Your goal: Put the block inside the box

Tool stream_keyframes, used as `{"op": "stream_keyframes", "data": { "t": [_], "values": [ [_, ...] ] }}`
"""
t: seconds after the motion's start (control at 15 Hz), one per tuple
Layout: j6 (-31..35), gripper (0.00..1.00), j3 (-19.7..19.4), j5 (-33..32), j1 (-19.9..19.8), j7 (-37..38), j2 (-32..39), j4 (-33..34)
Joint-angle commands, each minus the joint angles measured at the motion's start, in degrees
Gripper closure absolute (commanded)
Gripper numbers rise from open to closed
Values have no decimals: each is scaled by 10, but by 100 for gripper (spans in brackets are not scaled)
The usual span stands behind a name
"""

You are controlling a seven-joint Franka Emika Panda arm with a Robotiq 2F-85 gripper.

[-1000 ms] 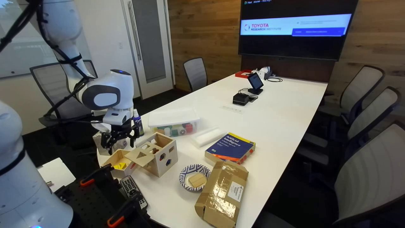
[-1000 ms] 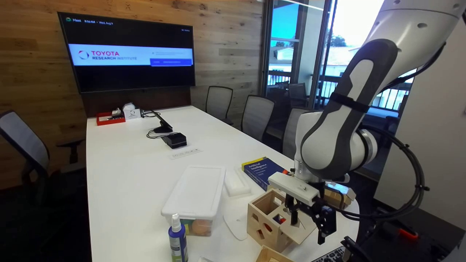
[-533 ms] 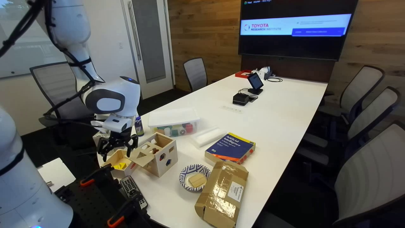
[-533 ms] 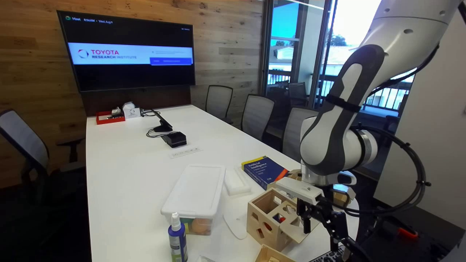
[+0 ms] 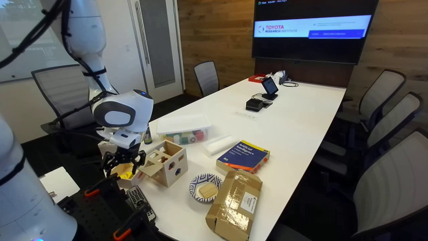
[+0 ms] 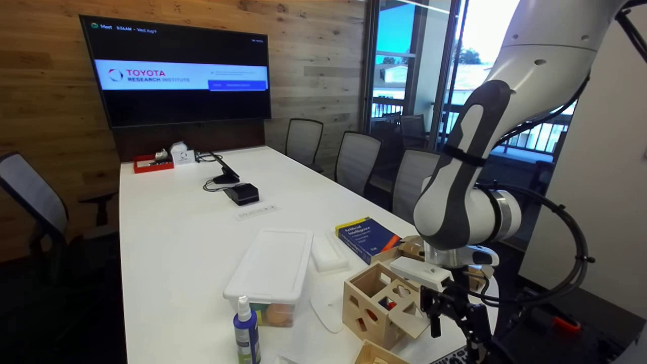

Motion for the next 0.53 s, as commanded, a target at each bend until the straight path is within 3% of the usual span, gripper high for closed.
{"op": "stream_keyframes", "data": {
  "t": [0.0,0.47],
  "values": [
    [26,0,9,13,-6,-21,36,20],
    [98,0,10,-4,11,-13,55,28]
  ]
}}
